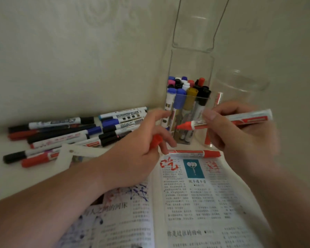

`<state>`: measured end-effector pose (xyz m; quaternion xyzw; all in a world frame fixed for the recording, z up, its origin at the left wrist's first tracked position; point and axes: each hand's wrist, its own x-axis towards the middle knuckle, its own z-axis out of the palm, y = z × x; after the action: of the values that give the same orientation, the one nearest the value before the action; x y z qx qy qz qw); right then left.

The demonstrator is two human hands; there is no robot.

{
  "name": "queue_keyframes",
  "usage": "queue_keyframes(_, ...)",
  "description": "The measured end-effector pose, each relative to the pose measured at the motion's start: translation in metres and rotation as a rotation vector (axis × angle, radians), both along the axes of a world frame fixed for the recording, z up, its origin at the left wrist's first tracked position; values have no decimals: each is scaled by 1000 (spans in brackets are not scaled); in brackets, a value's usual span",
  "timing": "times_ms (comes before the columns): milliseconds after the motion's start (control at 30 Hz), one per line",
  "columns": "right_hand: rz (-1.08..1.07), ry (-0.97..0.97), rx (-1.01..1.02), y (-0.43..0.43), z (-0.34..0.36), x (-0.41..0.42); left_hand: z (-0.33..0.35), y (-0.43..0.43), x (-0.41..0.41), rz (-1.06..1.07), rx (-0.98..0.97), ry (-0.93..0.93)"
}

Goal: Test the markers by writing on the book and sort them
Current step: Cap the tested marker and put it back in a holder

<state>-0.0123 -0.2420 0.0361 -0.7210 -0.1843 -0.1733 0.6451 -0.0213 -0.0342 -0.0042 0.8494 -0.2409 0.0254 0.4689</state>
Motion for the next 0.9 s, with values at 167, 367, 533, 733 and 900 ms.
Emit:
queue_keyframes(167, 74, 30, -38, 10, -1, -5, 3, -10, -4, -72, 60, 20)
queue_keyframes(367, 104, 7, -41, 11, -3, -4, 7, -11, -6, -70, 76, 16)
queue_keyframes(533, 242, 17, -222, 5, -7, 0, 7, -15, -10, -139, 49, 62)
queue_keyframes(733, 270, 62, -538, 3, -9, -1, 3, -15, -10, -71, 101, -4)
queue_keyframes(900, 243, 146, -653, 15, -6, -8, 2, -13, -7, -1, 110, -59)
